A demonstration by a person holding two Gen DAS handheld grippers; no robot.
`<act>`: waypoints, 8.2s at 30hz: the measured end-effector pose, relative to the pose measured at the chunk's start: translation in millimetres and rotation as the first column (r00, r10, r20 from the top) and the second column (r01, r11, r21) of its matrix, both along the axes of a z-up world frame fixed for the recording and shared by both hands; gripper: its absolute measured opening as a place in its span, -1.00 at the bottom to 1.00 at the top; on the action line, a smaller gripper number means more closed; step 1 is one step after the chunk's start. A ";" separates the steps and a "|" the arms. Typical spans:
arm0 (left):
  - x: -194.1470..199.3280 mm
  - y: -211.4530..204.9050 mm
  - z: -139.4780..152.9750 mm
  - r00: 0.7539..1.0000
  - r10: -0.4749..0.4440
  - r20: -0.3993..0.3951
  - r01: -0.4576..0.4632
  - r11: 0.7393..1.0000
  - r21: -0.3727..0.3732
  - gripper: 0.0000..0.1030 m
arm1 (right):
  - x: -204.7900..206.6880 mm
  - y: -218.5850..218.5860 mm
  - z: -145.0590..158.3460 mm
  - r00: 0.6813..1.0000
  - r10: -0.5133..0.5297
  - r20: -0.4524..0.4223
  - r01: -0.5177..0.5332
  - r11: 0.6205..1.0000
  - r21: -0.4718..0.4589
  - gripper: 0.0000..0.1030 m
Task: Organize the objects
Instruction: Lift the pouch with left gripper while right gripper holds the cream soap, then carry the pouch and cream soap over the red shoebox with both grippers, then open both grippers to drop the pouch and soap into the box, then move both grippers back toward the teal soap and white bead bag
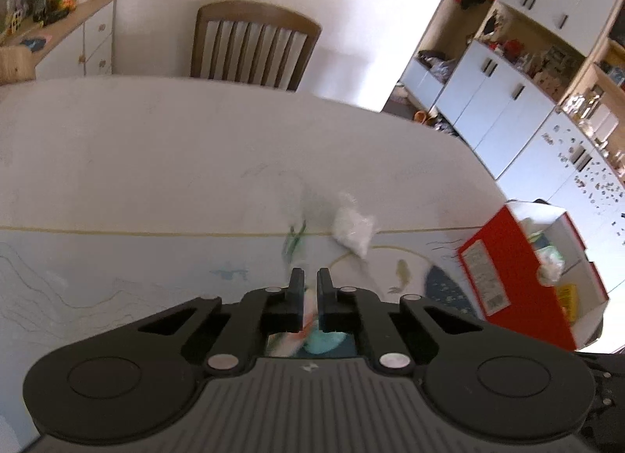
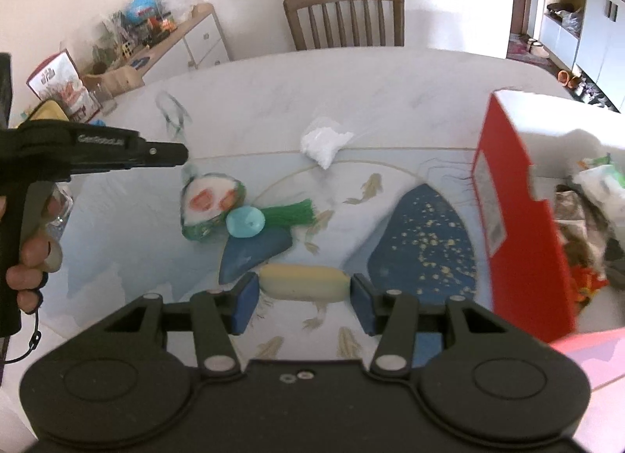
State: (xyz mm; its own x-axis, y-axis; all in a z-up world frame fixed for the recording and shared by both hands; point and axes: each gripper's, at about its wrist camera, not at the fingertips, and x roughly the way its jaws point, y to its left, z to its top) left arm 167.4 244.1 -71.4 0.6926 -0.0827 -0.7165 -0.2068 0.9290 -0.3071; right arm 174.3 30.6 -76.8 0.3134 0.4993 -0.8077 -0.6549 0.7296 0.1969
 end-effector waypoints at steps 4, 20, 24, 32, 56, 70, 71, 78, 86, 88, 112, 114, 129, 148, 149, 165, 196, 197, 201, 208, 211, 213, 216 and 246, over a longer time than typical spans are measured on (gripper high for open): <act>-10.3 -12.4 14.7 0.999 -0.023 0.028 0.023 0.999 0.024 -0.92 | -1.3 -17.5 10.5 1.000 -0.014 0.014 0.014 1.000 0.023 -0.03; -20.3 11.4 -17.6 0.998 0.061 -0.031 -0.059 0.997 0.054 0.44 | -5.6 -59.0 12.3 0.999 -0.049 0.002 0.049 0.999 0.021 -0.03; -8.2 17.9 -31.1 0.995 0.084 -0.054 -0.082 0.996 0.033 0.51 | -5.7 -62.4 11.1 0.998 -0.061 0.005 0.061 0.998 0.009 -0.03; 28.3 20.8 -64.3 0.982 0.136 -0.129 -0.134 0.991 0.018 0.51 | -1.2 -69.5 6.5 0.995 -0.097 -0.003 0.097 0.995 -0.009 -0.03; 28.3 10.0 -53.7 0.990 0.117 -0.075 -0.112 0.991 0.070 -0.43 | 7.3 -76.6 10.9 0.994 -0.105 0.009 0.105 0.994 0.011 -0.03; 9.3 -10.1 -7.8 0.996 0.088 0.028 -0.090 0.993 0.072 -0.62 | 12.3 -97.6 21.7 0.994 -0.106 0.030 0.104 0.993 0.053 -0.03; 8.0 -12.9 -0.5 0.996 0.079 0.037 -0.081 0.994 0.074 -0.62 | 13.2 -99.7 23.6 0.994 -0.107 0.035 0.105 0.993 0.056 -0.03; 5.9 -37.5 47.2 0.995 0.011 0.097 -0.018 0.997 0.076 -0.62 | 25.9 -120.0 38.4 0.989 -0.130 0.074 0.125 0.990 0.071 -0.03; 22.0 -84.2 91.1 0.984 -0.087 0.157 0.082 0.996 0.035 -0.62 | 47.5 -153.5 46.6 0.981 -0.167 0.104 0.159 0.984 0.079 -0.03; 28.6 -99.9 98.0 0.979 -0.112 0.171 0.109 0.994 0.026 -0.62 | 53.7 -162.5 47.5 0.978 -0.173 0.113 0.165 0.983 0.075 -0.03; 103.4 -299.5 92.7 0.928 -0.345 0.137 0.347 0.938 0.016 -0.62 | 138.9 -248.2 20.1 0.979 -0.153 0.138 0.154 0.988 0.003 -0.03; 108.7 -308.4 83.8 0.930 -0.350 0.115 0.351 0.936 0.015 -0.62 | 144.1 -250.2 16.1 0.980 -0.143 0.137 0.145 0.989 -0.006 -0.03; 141.8 -335.8 5.2 0.928 -0.360 -0.091 0.365 0.930 0.037 -0.61 | 167.4 -226.4 -20.4 0.994 0.017 0.106 -0.004 0.992 -0.123 -0.03; 155.8 -346.3 -19.6 0.897 -0.391 -0.207 0.414 0.906 0.084 0.12 | 180.5 -215.1 -44.6 0.995 0.080 0.061 -0.066 0.976 -0.208 0.01; 155.3 -346.1 -20.5 0.897 -0.389 -0.212 0.414 0.906 0.088 0.38 | 180.6 -215.3 -44.5 0.995 0.080 0.061 -0.065 0.976 -0.208 0.02; 133.1 -338.2 -1.3 0.924 -0.355 -0.141 0.370 0.924 0.095 0.38 | 163.4 -227.5 -11.6 0.992 0.086 0.097 -0.074 0.990 -0.118 0.28; 49.7 -240.2 65.5 0.973 -0.221 0.070 0.216 0.974 0.074 0.99 | 105.5 -191.5 58.2 0.990 0.010 0.142 -0.029 0.991 0.133 0.96; 46.2 -233.6 66.6 0.974 -0.214 0.078 0.208 0.975 0.077 0.99 | 103.8 -186.6 58.7 0.990 0.011 0.140 -0.030 0.991 0.134 0.96; 34.1 -207.3 67.8 0.976 -0.196 0.093 0.186 0.977 0.103 0.99 | 92.9 -160.5 59.8 0.990 0.019 0.138 -0.036 0.992 0.122 0.96; 16.0 -159.1 62.2 0.983 -0.162 0.090 0.152 0.983 0.105 1.00 | 74.7 -105.9 60.1 0.989 0.043 0.142 -0.059 0.992 0.108 0.98; 10.2 -137.3 57.5 0.987 -0.137 0.086 0.127 0.985 0.116 1.00 | 70.4 -83.5 58.1 0.989 0.047 0.143 -0.061 0.993 0.101 0.98; 7.0 -124.2 54.3 0.989 -0.121 0.085 0.110 0.987 0.118 1.00 | 68.4 -67.7 55.5 0.988 0.050 0.143 -0.064 0.993 0.096 0.98; 2.8 -106.7 48.8 0.991 -0.099 0.089 0.087 0.988 0.129 1.00 | 66.3 -45.8 50.4 0.989 0.050 0.142 -0.062 0.995 0.082 0.98; 29.6 -51.9 -81.3 0.992 -0.105 -0.074 0.117 0.975 0.187 1.00 | 126.4 110.7 -40.9 0.997 0.077 0.029 -0.073 0.992 -0.103 0.97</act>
